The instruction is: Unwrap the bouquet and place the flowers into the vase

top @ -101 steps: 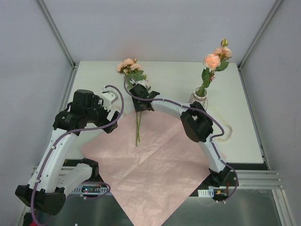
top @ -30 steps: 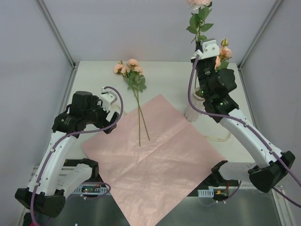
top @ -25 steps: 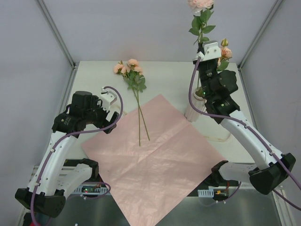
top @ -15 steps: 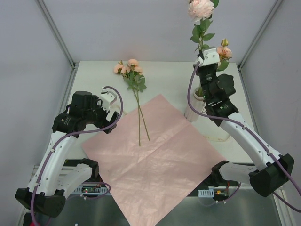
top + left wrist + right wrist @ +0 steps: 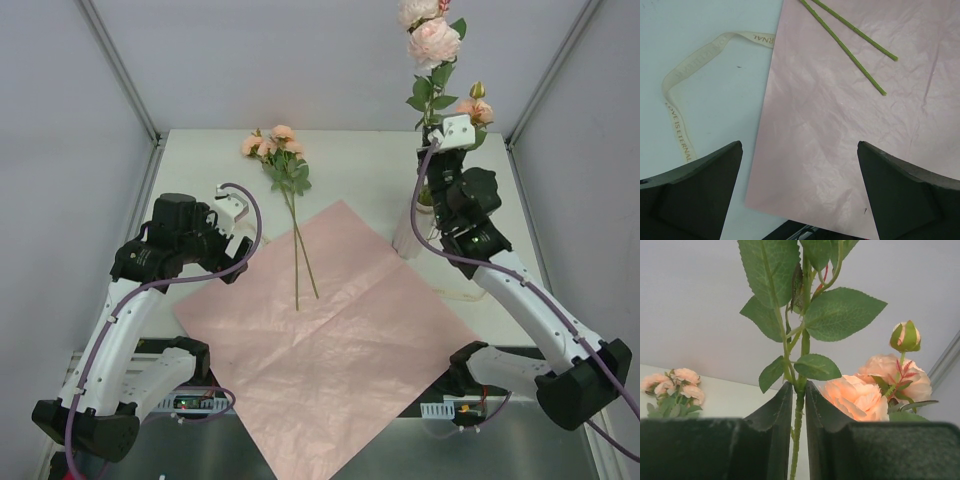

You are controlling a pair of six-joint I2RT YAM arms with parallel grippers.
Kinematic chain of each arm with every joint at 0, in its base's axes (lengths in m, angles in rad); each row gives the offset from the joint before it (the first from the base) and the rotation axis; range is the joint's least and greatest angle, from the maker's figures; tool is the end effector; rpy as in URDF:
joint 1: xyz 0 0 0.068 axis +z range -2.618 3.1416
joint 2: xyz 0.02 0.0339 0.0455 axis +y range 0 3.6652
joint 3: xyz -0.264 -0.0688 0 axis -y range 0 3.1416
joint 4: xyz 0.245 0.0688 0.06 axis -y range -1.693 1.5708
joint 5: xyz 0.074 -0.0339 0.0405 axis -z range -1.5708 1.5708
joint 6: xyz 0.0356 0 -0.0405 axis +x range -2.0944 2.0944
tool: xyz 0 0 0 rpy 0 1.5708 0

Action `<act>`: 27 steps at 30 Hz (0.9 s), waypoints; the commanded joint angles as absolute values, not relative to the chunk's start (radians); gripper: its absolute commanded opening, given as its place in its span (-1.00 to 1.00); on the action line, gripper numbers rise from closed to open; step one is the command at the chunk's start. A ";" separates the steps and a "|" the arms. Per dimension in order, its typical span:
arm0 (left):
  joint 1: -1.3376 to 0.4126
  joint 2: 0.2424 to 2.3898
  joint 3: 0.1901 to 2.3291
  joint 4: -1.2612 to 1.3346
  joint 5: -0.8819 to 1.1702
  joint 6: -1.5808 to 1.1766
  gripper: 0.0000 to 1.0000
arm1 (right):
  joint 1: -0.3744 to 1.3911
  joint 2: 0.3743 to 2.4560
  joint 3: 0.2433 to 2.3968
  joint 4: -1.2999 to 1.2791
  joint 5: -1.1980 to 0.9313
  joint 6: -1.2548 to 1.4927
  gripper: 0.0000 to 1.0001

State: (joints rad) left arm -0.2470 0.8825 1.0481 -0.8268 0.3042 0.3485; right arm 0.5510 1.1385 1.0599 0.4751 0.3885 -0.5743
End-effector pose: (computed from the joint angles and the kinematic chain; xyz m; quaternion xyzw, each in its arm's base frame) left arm 0.1615 -0.0517 0.3507 0.3241 0.8294 -0.1139 0.4406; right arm 0.2260 0.1231 0.4351 -0.1540 0.5455 -0.1164 0.8156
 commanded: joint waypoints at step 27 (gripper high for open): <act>-0.241 0.859 1.071 -0.815 0.298 0.353 0.98 | 0.678 0.876 0.942 0.261 0.446 -0.399 0.12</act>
State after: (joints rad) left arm -0.2470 0.8814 1.0481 -0.8265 0.3042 0.3500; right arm 0.6193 0.8989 0.9318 0.2310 0.4328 -0.3923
